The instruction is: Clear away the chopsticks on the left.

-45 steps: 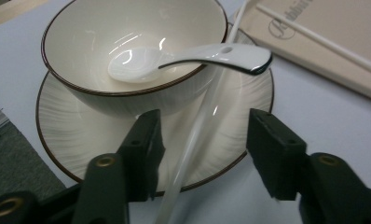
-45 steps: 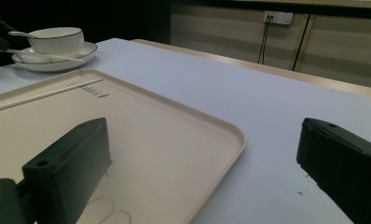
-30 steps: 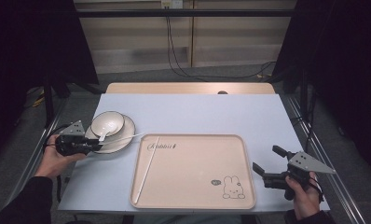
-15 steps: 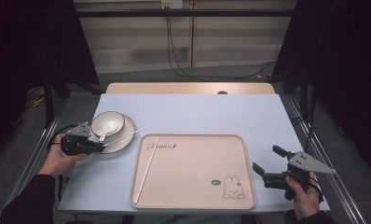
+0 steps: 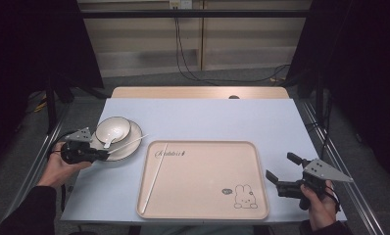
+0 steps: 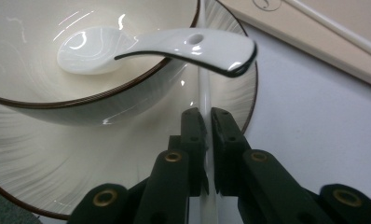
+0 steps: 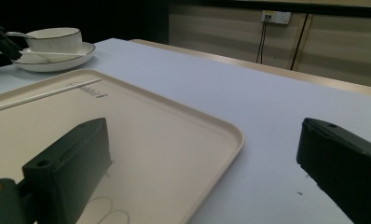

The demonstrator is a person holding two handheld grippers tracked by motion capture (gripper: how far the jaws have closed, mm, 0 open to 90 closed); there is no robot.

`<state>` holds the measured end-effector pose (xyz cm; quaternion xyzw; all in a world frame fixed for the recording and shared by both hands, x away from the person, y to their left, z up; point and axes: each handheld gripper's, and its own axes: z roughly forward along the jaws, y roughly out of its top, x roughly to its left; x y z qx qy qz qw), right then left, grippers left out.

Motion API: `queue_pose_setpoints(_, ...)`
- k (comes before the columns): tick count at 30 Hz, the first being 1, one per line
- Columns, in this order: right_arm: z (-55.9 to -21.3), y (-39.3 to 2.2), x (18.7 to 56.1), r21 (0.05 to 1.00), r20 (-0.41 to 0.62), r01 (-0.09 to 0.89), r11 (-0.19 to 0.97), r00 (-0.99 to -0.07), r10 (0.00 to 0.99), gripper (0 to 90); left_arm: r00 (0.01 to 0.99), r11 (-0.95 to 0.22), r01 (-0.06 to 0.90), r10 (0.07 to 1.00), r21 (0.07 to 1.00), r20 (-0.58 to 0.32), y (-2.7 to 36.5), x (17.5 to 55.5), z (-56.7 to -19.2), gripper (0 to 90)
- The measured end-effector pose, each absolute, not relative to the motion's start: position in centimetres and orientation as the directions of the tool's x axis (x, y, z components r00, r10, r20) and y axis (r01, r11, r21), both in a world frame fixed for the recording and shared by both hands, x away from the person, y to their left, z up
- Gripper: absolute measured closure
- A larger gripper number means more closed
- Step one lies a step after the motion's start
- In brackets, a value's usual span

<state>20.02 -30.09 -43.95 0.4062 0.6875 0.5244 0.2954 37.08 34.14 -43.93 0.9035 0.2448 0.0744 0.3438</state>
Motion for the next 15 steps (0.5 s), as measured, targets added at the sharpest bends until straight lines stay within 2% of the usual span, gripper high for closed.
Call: queue_pose_setpoints(15,-43.9,-30.0,20.0,0.962,0.024,0.246,0.115,-0.498,0.867,2.1,0.833,-0.543,0.459,0.539,0.703,-0.127,33.7,35.3,-42.5,84.6)
